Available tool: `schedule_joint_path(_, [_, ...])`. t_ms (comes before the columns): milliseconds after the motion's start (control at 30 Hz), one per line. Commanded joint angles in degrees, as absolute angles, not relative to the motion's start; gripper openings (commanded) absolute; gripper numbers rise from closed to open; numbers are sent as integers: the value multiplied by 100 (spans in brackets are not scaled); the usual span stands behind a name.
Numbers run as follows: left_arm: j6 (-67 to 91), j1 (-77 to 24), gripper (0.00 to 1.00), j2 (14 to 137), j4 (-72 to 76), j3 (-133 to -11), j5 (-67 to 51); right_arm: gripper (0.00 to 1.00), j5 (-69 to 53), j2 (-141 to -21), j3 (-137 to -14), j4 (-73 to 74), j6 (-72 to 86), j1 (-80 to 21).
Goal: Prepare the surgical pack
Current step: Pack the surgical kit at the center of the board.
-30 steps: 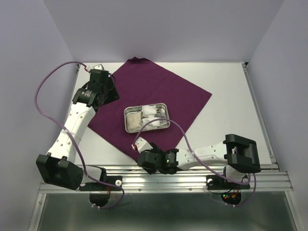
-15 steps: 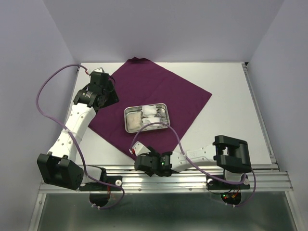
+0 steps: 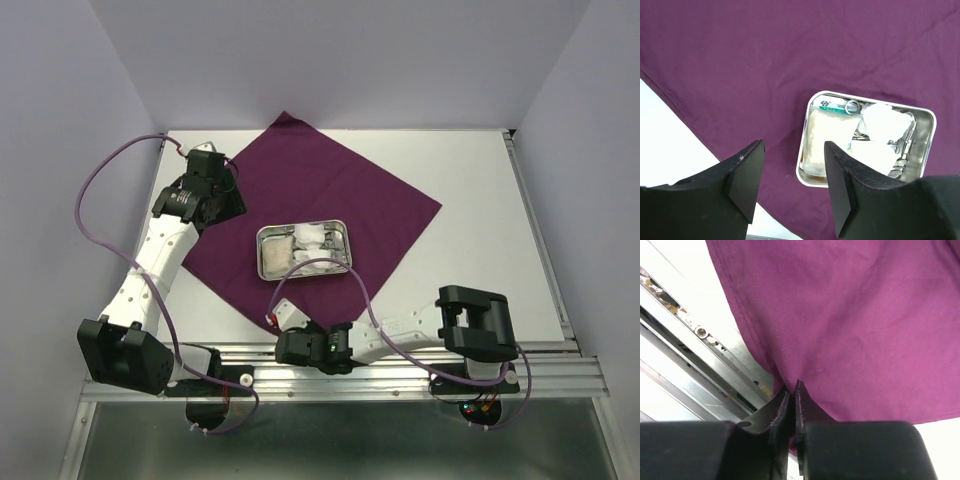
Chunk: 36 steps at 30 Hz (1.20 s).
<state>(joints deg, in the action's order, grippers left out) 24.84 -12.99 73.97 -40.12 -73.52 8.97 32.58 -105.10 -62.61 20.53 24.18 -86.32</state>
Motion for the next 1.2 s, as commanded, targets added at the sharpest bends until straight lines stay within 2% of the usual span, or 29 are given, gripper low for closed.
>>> schedule_joint_path(0, [2382, -1239, 62, 7198, -3929, -7330, 896, 7, 3954, -10231, -6354, 2276, 2373, -8517])
schedule_joint_path(33, [2382, -1231, 62, 7190, -3929, -7330, 896, 4, 4007, -10030, -6346, 2242, 2330, -8517])
schedule_joint_path(200, [2391, -1134, 62, 7137, -3929, -7356, 809, 4, 4236, -9458, -6363, 1926, 1864, -8271])
schedule_joint_path(400, [2329, -941, 62, 7075, -3894, -7286, 545, 4, 3929, -9193, -6548, 1311, 1056, -7375])
schedule_joint_path(633, [2233, -738, 62, 7075, -3841, -7146, 343, 3, 3446, -9676, -7276, 598, 142, -6558])
schedule_joint_path(767, [2171, -703, 62, 7075, -3780, -7014, 316, 3, 3401, -10343, -7856, 589, -473, -6285])
schedule_joint_path(1167, [2197, -677, 61, 7268, -3490, -6575, 106, 5, 2804, -11373, -9052, 343, -870, -5635])
